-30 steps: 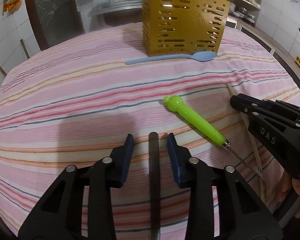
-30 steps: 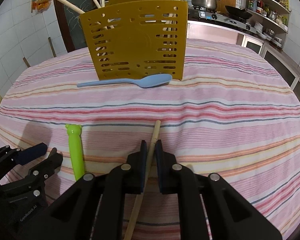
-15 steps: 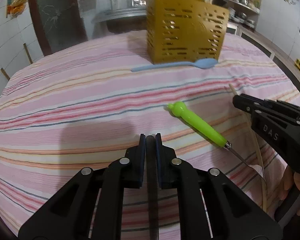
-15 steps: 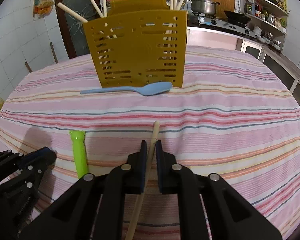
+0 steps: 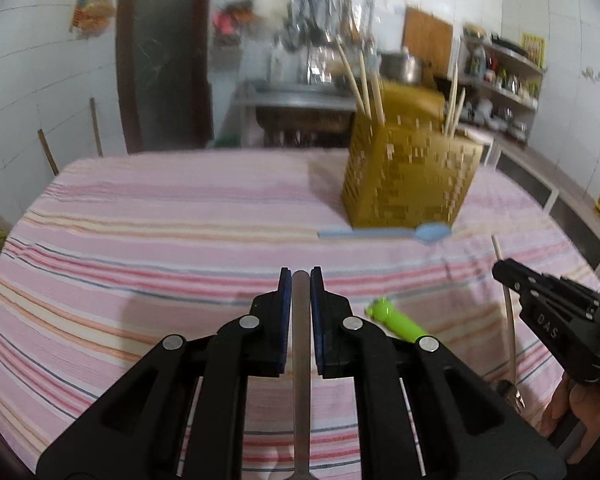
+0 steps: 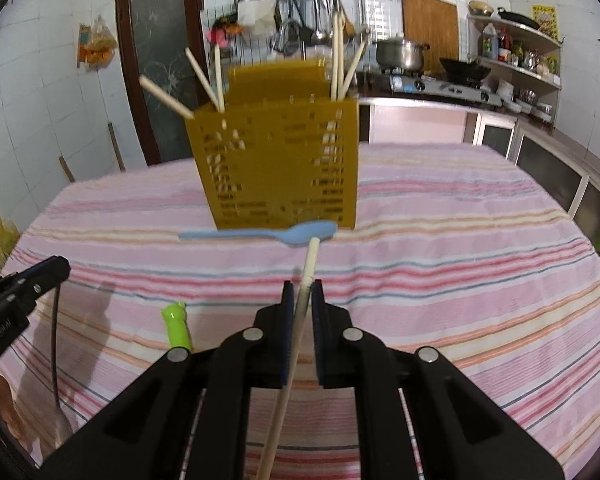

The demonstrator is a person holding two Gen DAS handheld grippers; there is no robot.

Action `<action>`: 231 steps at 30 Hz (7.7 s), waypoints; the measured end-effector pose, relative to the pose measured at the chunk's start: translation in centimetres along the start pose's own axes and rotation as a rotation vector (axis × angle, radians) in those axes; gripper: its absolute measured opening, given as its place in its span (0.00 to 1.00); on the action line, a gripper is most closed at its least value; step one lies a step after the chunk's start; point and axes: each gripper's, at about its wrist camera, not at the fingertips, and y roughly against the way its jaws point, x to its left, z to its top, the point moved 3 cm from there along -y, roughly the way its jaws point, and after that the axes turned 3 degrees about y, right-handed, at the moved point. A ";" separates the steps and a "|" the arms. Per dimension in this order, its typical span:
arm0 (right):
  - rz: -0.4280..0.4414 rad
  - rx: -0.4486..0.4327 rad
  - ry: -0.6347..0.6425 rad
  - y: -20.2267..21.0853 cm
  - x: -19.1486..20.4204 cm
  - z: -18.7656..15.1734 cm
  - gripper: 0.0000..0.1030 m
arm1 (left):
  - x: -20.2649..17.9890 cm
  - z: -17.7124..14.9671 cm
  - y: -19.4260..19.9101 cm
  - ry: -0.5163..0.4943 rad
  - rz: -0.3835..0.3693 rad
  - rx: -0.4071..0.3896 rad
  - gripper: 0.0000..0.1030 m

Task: Organize utensils
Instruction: 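Lift the chopstick and metal spoon and carry both toward the yellow holder, then lower the chopstick and metal spoon into the holder and open both tools, then withdraw both open tools from the holder toward the cloth, then close the left tool on the handle of the light blue spoon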

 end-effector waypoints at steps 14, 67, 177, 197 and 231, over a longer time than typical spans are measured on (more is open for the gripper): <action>-0.009 -0.312 0.014 6.5 0.1 2.1 0.07 | 1.6 2.0 4.7 0.066 0.029 -0.222 0.08; -0.075 0.197 -0.044 -10.2 -2.7 3.6 0.07 | 1.1 7.9 -10.5 0.046 0.009 0.009 0.08; -0.069 -0.541 -0.011 -1.2 -4.8 18.4 0.65 | -4.0 16.5 -3.6 -0.035 0.003 -0.309 0.91; -0.012 -0.061 0.137 -0.4 0.6 3.1 0.78 | 4.6 4.0 -2.2 0.058 0.068 -0.012 0.95; 0.042 0.092 -0.088 -3.8 -6.1 -0.1 0.78 | -1.0 3.1 -15.2 -0.297 -0.332 0.243 0.57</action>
